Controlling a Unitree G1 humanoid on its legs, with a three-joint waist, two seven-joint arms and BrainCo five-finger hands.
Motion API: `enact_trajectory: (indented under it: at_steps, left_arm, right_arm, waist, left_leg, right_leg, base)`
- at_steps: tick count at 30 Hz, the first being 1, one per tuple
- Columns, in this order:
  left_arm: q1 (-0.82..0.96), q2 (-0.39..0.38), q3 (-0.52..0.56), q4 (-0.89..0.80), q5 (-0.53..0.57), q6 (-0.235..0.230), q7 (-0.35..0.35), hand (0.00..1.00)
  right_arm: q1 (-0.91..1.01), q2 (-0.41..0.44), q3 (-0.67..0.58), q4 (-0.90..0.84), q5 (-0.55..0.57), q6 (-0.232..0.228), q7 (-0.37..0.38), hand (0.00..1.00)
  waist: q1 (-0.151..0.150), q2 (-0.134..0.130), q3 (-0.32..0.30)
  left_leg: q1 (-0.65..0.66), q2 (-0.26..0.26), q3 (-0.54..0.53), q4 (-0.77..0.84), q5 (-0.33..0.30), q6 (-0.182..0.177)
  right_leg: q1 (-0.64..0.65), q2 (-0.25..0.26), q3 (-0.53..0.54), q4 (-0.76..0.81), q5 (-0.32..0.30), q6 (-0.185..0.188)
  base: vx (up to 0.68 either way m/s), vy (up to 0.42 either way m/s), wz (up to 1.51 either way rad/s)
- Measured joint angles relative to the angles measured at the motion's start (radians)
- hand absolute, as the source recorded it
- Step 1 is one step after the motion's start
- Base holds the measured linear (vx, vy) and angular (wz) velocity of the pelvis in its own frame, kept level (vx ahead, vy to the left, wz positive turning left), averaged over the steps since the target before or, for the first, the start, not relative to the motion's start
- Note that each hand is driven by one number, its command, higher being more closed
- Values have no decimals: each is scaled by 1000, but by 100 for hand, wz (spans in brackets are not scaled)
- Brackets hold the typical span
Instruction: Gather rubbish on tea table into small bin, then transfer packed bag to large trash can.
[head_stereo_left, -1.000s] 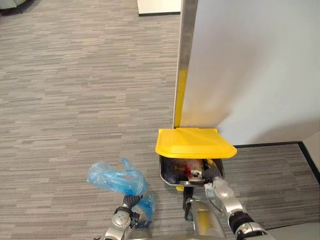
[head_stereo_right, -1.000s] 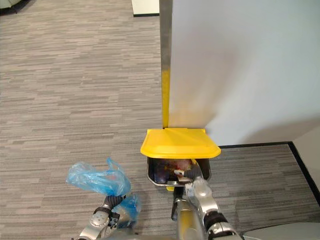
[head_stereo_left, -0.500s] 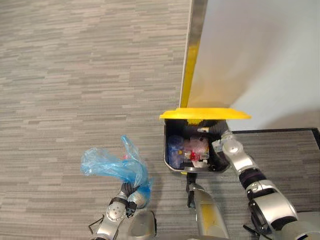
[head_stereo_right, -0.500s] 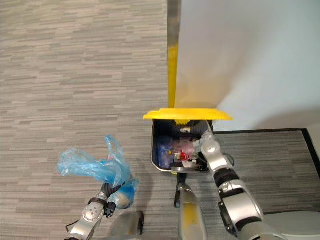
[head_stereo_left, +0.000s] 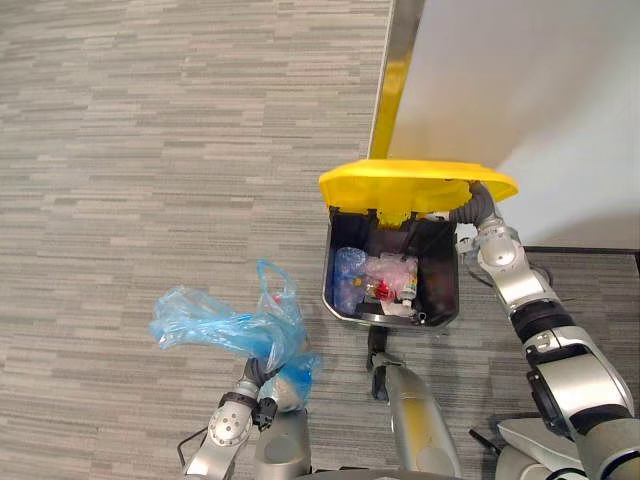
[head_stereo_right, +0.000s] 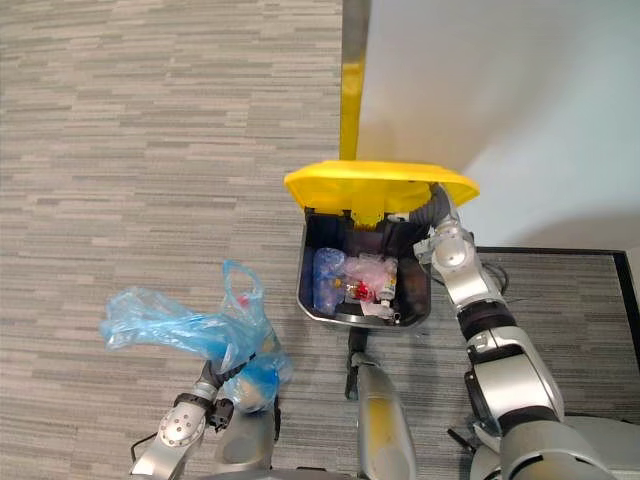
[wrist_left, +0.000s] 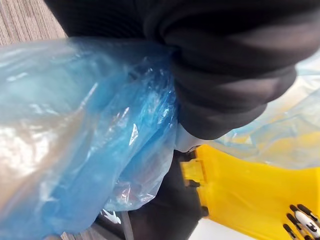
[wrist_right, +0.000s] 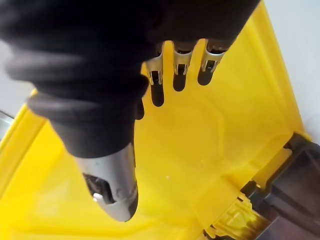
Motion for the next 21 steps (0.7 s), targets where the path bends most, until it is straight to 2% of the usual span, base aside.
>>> enact_trajectory:
  at_steps: [2,5,7,8,9,10,11,12,14,16,17,21]
  left_arm:
    - [-20,9,-27,-21,-18,-4,-5,100]
    - [-156,-6,-86,-21,-20,1,0,100]
    - [-292,-46,-103,-22,-12,25,21,100]
    - [-323,-59,-107,-22,-12,26,27,100]
    - [-388,-84,-117,-21,-12,27,42,100]
    - [-441,-86,-127,-22,-11,27,48,100]
    - [-459,-94,-127,-22,-11,28,52,100]
    - [-491,-119,-130,-21,-12,33,70,100]
    - [-587,-130,-165,3,-10,49,88,100]
    - [-623,-138,-175,21,-10,54,95,100]
    - [-650,-150,-173,29,-9,58,116,100]
    - [-747,-147,-171,75,4,63,155,100]
  right_arm:
    - [-2,1,3,0,5,-2,-4,0]
    - [-23,4,15,-1,4,-2,-16,0]
    - [-32,15,29,-1,4,-2,-16,0]
    - [-36,21,29,-1,4,-1,-16,0]
    - [-54,35,35,-1,4,6,-16,0]
    - [-59,49,42,0,3,10,-16,0]
    - [-69,54,46,0,3,15,-15,0]
    - [-102,66,48,0,3,17,-14,0]
    - [-148,60,66,0,4,18,-15,0]
    - [-150,60,66,0,4,19,-16,0]
    - [-154,62,72,0,4,21,-16,0]
    - [-184,63,85,3,4,23,-14,0]
  waist:
    - [0,-1,3]
    - [-1,-4,31]
    - [-5,-14,59]
    - [-6,-9,62]
    - [-3,3,79]
    - [-34,-24,95]
    - [-29,-26,97]
    - [-23,-21,99]
    - [-34,-22,106]
    - [-37,-29,111]
    - [-36,-30,113]
    - [-33,-39,125]
  left_leg:
    - [-15,3,0,-1,1,-2]
    - [-46,9,-5,-2,2,-1]
    - [-55,10,-5,1,8,-11]
    - [-63,21,-6,0,9,-12]
    - [-70,60,1,-1,18,-25]
    - [-71,44,0,21,35,-62]
    - [-77,46,2,40,38,-67]
    - [-113,55,5,93,35,-61]
    - [-175,58,33,143,30,-41]
    - [-173,57,49,135,30,-42]
    - [-175,55,61,133,30,-42]
    - [-196,56,57,128,30,-42]
  right_leg:
    - [-4,3,-5,-23,2,4]
    - [1,5,-25,-88,10,17]
    - [8,12,-29,-120,16,34]
    - [8,17,-37,-131,0,58]
    - [-36,22,-39,-12,-29,8]
    - [-34,4,26,80,-21,-17]
    - [-40,8,21,81,13,-32]
    - [-54,21,7,71,15,-33]
    - [-69,29,-11,35,26,-17]
    - [-69,26,0,25,30,-11]
    - [-68,25,8,6,40,5]
    - [-69,30,3,-38,43,10]
  base:
    - [-88,-52,-2]
    - [-101,-35,-4]
    - [-129,-54,-3]
    - [-108,-121,-15]
    - [-73,-120,28]
    - [-57,-124,24]
    - [-38,-71,4]
    - [-81,-54,-43]
    - [-135,-7,-38]
    - [-93,7,-14]
    - [-91,5,-11]
    - [-79,-21,-4]
